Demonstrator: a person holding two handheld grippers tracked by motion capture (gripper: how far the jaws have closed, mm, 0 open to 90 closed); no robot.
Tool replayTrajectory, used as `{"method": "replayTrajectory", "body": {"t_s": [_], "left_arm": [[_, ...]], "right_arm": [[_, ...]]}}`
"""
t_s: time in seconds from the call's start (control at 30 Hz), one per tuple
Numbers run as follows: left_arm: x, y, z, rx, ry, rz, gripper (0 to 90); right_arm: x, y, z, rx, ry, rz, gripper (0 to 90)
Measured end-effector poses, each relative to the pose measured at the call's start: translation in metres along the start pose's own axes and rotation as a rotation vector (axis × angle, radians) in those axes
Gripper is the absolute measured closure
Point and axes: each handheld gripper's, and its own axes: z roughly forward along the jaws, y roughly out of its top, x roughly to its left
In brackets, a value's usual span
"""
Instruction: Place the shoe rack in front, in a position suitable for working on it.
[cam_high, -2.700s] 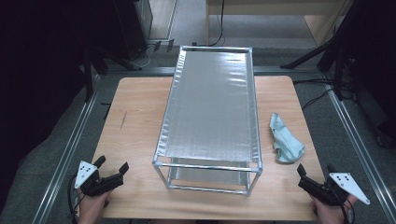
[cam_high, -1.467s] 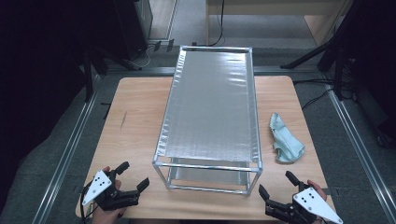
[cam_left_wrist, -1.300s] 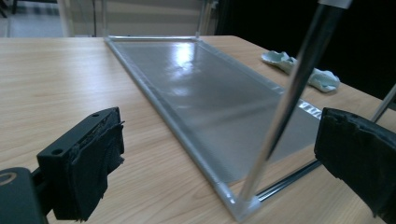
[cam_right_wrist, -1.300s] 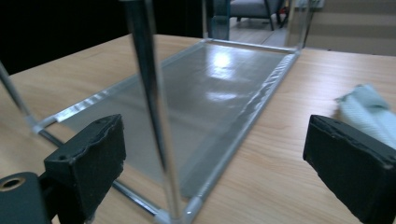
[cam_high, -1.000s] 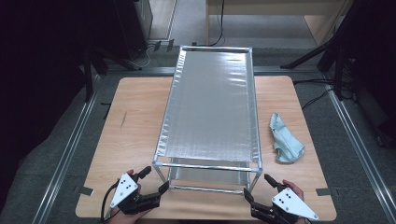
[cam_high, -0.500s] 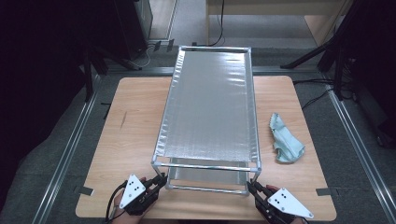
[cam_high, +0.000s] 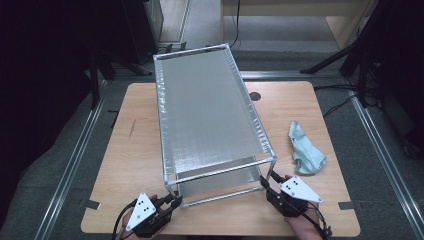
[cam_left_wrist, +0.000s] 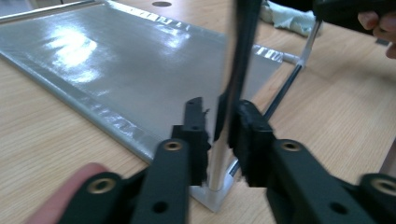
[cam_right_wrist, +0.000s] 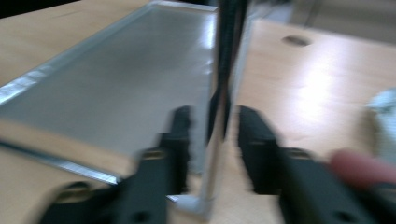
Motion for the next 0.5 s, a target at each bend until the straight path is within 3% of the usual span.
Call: {"method": "replayTrajectory", "body": {"t_s": [0.07,0.1,0.13,0.17,0.2,0.27,0.3,0.33,0.37,0.4,0.47,0.5], "left_arm": [[0.003,0.001,-0.004,-0.015,0.007,-0.014,73.1],[0.003,0.001,-0.004,-0.015,0.007,-0.014,73.2],[0.006,0.004,-0.011,-0.047,-0.001,-0.034,73.3],[0.006,0.004,-0.011,-0.047,-0.001,-0.034,73.3],[0.007,0.007,-0.014,-0.055,-0.001,-0.021,73.8],[0.007,0.011,-0.015,-0.052,-0.01,-0.017,74.8],[0.008,0.014,-0.015,-0.048,-0.017,-0.013,77.3],[0.006,0.019,-0.014,-0.026,-0.019,0.002,80.2],[0.005,0.022,-0.013,-0.008,-0.02,0.028,80.3],[0.004,0.023,-0.012,-0.006,-0.029,0.031,80.6],[0.004,0.023,-0.01,-0.004,-0.053,0.025,80.6],[0.003,0.023,-0.009,-0.005,-0.058,0.033,80.6]], "right_arm": [[-0.008,0.005,-0.011,-0.012,0.068,0.0,51.0],[-0.008,0.005,-0.011,-0.012,0.068,0.0,51.0],[-0.02,0.009,-0.026,-0.037,0.111,0.0,45.6],[-0.02,0.009,-0.026,-0.037,0.111,0.0,45.6],[-0.036,0.012,-0.04,-0.074,0.124,0.025,45.7],[-0.043,0.014,-0.042,-0.091,0.122,0.044,45.7],[-0.056,0.016,-0.044,-0.102,0.102,0.095,46.2],[-0.074,0.02,-0.035,-0.051,0.022,0.167,48.2],[-0.081,0.02,-0.028,-0.018,-0.037,0.186,49.9],[-0.092,0.019,-0.016,0.036,-0.153,0.225,52.4],[-0.111,0.015,0.003,0.088,-0.288,0.31,52.7],[-0.111,0.015,0.003,0.088,-0.288,0.31,52.7]]}}
